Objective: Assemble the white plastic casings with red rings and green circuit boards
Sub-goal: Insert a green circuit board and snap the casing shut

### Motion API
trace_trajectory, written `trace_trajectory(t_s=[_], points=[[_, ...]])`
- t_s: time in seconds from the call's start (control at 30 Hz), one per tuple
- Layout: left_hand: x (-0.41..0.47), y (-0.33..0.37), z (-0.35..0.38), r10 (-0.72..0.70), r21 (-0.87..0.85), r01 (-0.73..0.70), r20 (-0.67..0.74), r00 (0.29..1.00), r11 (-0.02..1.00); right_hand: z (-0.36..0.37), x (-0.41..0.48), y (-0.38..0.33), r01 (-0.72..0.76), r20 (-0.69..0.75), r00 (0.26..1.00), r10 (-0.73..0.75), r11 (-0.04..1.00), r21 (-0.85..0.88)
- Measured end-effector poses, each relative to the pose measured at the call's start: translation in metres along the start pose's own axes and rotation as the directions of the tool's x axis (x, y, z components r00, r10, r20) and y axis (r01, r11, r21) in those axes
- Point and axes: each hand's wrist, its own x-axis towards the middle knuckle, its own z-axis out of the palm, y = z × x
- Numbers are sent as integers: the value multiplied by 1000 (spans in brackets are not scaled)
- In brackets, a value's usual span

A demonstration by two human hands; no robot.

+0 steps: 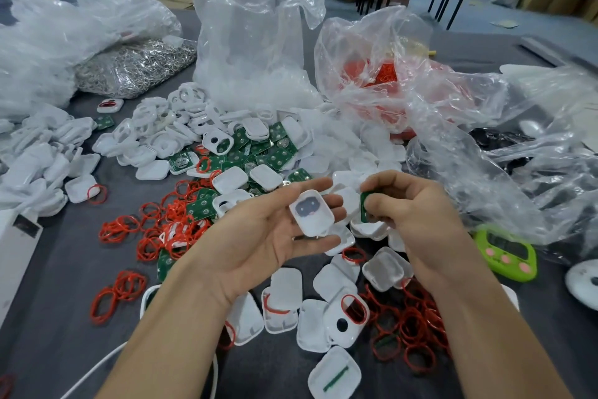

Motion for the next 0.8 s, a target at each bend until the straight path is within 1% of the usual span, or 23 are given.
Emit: trace_trajectory(t_s=[0.13,0.2,0.33,0.43,0.5,0.57,0.7,0.8], points=[[0,-2,0,-58,64,62,-57,997,996,-4,-1,-3,67,-36,997,-65,997,39],[0,-3,-1,-96,87,100,-47,994,991,-3,-3,-5,91,-11,996,-91,995,39],[-1,-4,-2,-159,150,157,6,987,976,4,-9,-10,115,103,989,-108,991,-66],[-2,-4,-2,-190,197,181,27,982,964,10,-12,-9,137,143,983,-113,975,-173],[-1,-4,-2,-204,223,191,37,978,956,13,-13,-8,164,174,976,-132,969,-185],[-1,-4,0,-214,236,199,41,976,951,13,-12,-7,188,210,967,-147,963,-193],[-1,-4,2,-230,245,212,49,972,946,16,-14,-4,225,278,950,-142,929,-293],[-1,-4,3,-237,232,217,62,969,948,19,-13,0,236,292,947,-136,910,-341]])
